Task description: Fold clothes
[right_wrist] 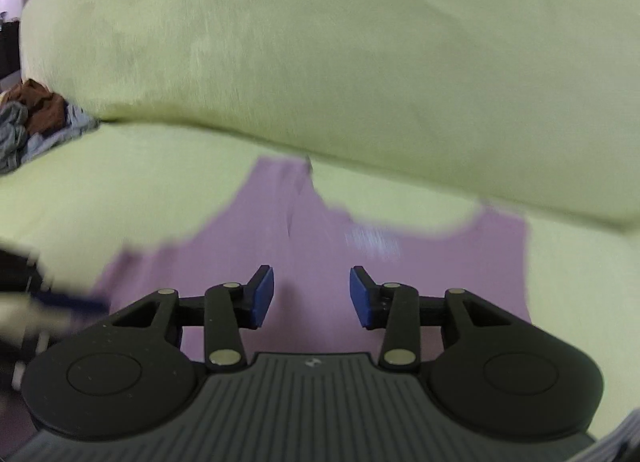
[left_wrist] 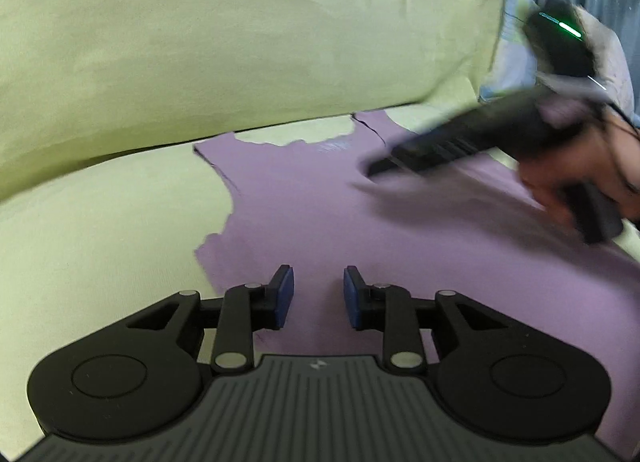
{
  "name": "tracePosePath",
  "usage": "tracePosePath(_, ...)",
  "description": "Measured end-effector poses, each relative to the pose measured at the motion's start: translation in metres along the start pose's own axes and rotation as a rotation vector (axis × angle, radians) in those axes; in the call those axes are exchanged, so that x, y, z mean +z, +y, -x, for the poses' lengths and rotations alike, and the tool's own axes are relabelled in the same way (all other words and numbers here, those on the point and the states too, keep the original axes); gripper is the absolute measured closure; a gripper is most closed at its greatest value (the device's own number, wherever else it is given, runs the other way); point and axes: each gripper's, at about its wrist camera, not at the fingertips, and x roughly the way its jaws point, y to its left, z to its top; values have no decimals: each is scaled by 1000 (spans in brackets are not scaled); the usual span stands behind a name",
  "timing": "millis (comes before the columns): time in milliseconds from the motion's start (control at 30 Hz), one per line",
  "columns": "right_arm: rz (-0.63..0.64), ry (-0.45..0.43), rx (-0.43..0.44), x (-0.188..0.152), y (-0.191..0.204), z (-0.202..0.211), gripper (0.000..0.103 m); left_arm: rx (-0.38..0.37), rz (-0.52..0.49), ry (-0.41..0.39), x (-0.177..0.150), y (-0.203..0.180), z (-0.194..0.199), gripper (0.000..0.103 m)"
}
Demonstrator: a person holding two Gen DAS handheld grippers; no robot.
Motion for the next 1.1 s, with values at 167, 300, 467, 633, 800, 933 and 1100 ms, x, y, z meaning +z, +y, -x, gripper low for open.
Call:
tracePosePath(167,-30,3,-75,-54,-24,52,65,54,-63,36,-2,-8,2,69)
tracePosePath(300,-72,14,-145,-81,-41,86,56,87,-69,65,-1,-7,6,69)
tracePosePath(467,-180,12,-166,-98,-52,127,58,9,-24,29,0,-19,22,69)
tracePosePath(633,-214,-21,-72,-130,-10,163,58,-66,-57,71,-28,-63,38,69)
tracePosePath(800,-144,10,-98,-163,13,174,57,1,-39,110,-66,-94,72,69)
tracePosePath(933,-120,33,-126,-179,24,192,56,69,-24,165,-84,-107,98,69)
tracePosePath(1100,-157,75,-136,-199,33,217,55,98,28,209,-99,-113,127,69)
